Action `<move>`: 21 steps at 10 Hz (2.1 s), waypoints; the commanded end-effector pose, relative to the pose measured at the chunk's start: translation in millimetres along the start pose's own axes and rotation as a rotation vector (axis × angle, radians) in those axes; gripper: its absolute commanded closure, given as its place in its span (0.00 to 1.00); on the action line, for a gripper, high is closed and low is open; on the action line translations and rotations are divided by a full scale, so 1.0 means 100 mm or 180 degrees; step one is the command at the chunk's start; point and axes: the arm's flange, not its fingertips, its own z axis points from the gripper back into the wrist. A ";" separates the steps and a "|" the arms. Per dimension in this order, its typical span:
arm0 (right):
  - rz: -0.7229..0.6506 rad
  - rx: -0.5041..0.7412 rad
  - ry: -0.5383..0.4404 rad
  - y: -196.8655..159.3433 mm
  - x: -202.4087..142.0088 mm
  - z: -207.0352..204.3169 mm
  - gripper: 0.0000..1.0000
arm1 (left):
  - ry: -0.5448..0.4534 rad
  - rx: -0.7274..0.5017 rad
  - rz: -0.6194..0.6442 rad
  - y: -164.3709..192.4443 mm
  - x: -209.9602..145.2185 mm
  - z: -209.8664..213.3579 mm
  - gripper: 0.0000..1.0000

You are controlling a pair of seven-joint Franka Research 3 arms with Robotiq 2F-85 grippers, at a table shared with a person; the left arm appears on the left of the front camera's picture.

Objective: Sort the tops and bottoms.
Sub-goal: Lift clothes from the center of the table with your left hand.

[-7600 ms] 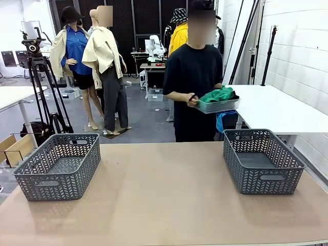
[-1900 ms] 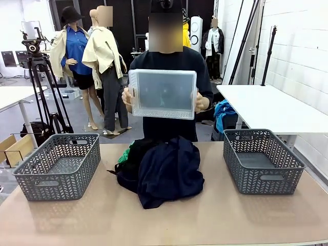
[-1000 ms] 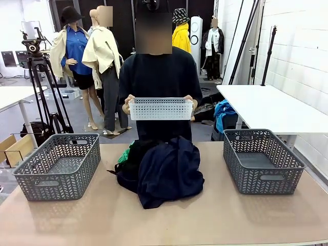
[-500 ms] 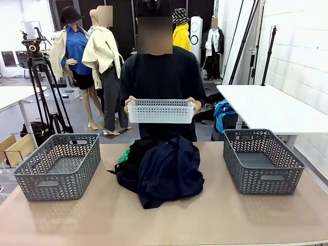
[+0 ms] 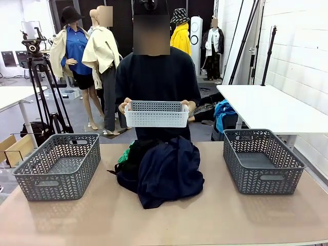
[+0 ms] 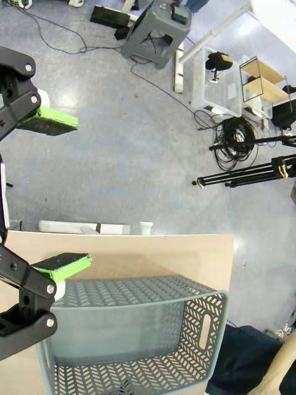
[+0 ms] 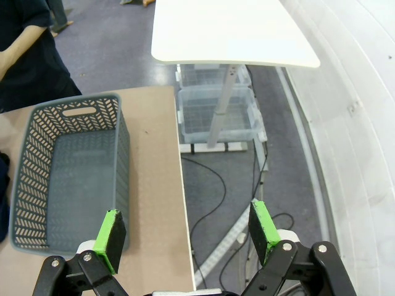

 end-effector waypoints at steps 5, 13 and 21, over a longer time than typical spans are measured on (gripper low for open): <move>-0.0007 0.0008 0.0000 -0.01 0.00 -0.01 0.00 | 0.0004 0.0009 0.0003 0.03 -0.01 0.00 0.00; -0.0007 0.0008 0.0000 -0.01 0.00 -0.01 0.00 | 0.0004 0.0009 0.0003 0.03 -0.01 0.00 0.00; -0.0007 0.0008 0.0000 -0.01 0.00 -0.01 0.00 | 0.0004 0.0009 0.0003 0.03 -0.01 0.00 0.00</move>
